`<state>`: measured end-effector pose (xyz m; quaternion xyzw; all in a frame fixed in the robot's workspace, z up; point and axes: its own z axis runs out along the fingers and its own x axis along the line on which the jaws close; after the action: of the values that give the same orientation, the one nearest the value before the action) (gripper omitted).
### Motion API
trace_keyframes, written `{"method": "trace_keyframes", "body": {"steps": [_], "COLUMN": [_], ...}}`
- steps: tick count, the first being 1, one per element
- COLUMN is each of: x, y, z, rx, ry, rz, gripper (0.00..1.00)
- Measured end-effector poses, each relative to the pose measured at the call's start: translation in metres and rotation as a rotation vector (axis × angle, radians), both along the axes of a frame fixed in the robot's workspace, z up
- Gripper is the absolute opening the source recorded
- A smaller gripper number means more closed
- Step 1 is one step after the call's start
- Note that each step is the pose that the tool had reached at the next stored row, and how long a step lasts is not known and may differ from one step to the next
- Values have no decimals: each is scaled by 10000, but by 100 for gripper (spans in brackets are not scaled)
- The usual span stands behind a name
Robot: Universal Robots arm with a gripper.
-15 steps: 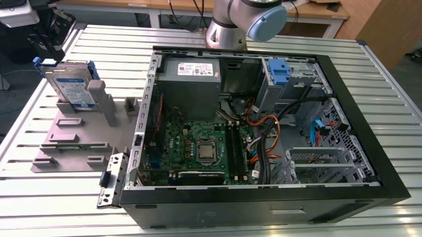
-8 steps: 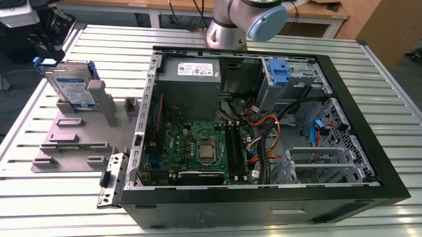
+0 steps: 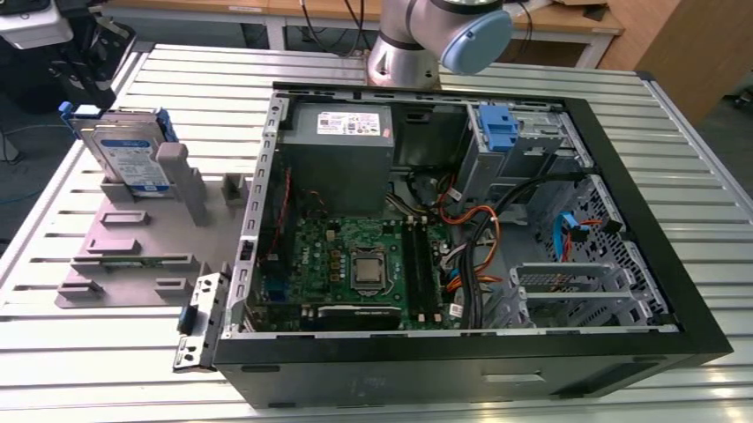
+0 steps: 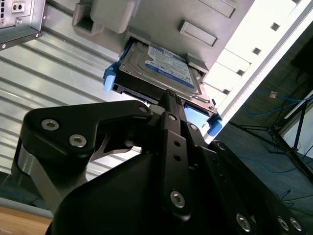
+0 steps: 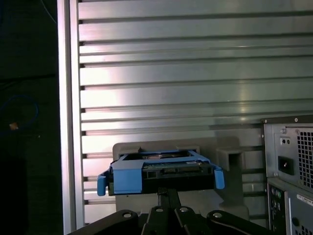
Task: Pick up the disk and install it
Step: 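Pick up the disk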
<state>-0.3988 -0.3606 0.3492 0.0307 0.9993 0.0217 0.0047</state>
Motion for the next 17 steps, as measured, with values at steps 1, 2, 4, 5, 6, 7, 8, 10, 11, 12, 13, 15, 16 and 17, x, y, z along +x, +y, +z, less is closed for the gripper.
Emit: {"method": "trace_keyframes", "body": {"steps": [1,2,4,5,6,7,8,10,11,12,13,15,16,17], "x": [0,0,0,0,0,0,0,0,0,0,0,0,0,0], "y": [0,0,0,0,0,0,0,0,0,0,0,0,0,0], "z": [0,0,0,0,0,0,0,0,1,0,1,1,0,0], "rx": [0,0,0,0,0,0,0,0,-1,0,0,-1,0,0], "ry": [1,0,1,0,1,0,-1,0,0,-1,-1,-1,-5,-8], "rz": [3,36,47,47,47,47,47,47,47,47,47,47,47,47], "gripper": [11,11,11,11,11,11,11,11,11,11,11,11,11,11]}}
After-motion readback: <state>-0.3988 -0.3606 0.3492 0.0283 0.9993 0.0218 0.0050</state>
